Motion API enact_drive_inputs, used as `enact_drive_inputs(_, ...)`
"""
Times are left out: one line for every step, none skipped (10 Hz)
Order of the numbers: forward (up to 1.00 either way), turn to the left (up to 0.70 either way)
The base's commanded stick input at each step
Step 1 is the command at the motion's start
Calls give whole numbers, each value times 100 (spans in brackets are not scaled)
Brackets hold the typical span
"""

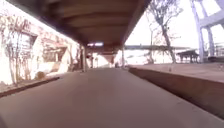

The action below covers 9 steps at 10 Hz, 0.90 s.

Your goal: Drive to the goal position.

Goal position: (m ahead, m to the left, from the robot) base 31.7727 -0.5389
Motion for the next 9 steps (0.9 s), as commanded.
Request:
enact_drive_inputs(85,0)
enact_drive_inputs(85,0)
enact_drive_inputs(85,0)
enact_drive_inputs(85,0)
enact_drive_inputs(85,0)
enact_drive_inputs(85,0)
enact_drive_inputs(85,0)
enact_drive_inputs(85,8)
enact_drive_inputs(85,22)
